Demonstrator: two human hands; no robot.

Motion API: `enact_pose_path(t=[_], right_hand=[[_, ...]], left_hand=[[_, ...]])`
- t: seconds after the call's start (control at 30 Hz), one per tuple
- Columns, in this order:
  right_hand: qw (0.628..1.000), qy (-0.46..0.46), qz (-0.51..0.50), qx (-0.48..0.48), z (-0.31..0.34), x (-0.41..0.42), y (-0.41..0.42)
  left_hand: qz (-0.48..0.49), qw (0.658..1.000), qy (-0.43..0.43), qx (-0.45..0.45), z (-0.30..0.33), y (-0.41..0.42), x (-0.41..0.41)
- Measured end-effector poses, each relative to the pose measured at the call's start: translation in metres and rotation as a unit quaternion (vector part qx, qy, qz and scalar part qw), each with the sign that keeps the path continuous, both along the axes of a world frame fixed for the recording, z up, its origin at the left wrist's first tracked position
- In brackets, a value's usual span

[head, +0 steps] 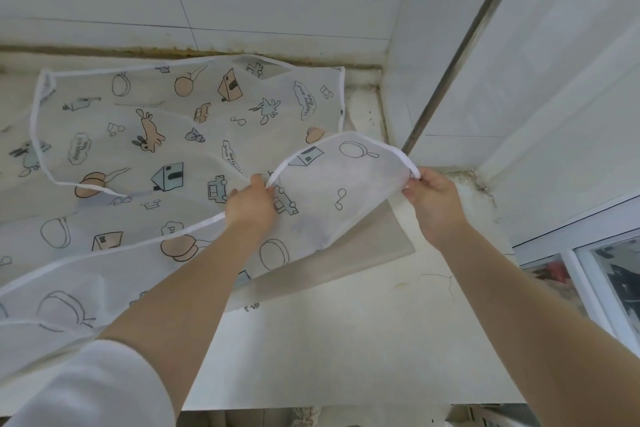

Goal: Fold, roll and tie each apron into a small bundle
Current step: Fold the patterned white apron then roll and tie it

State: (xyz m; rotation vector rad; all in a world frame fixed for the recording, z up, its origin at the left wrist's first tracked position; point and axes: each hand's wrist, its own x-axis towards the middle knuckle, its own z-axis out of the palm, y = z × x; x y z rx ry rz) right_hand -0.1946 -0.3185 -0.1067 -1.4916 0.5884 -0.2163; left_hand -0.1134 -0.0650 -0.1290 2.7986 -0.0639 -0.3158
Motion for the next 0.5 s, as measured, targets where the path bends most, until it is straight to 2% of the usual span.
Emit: enact_pose_path(t=[0.13,0.17,0.3,0.4,0.5], right_hand=[[0.993,-0.008,0.116,0.026,0.015,-0.004,-0.008],[0.991,-0.015,0.135,0.009,0.020,-0.003,-0.010],[0.986,-0.044,0.128,-0.093,0.042,0.004,-0.015],[0.984,-0.085,0.142,-0.068,0.050,0.006,-0.010],[0.977,-0.086,0.187,-0.052,0.054,0.008,-0.003]], left_hand=[[0.001,1.000,0.006,0.017,0.002,-0.002,0.000],[0.002,1.000,0.007,0.020,0.002,-0.002,0.001],[-0.019,1.000,0.001,0.018,0.001,-0.002,0.002],[-0.067,0.995,0.003,0.072,-0.003,0.002,-0.002],[-0.092,0.989,0.010,0.112,-0.004,0.002,-0.010]])
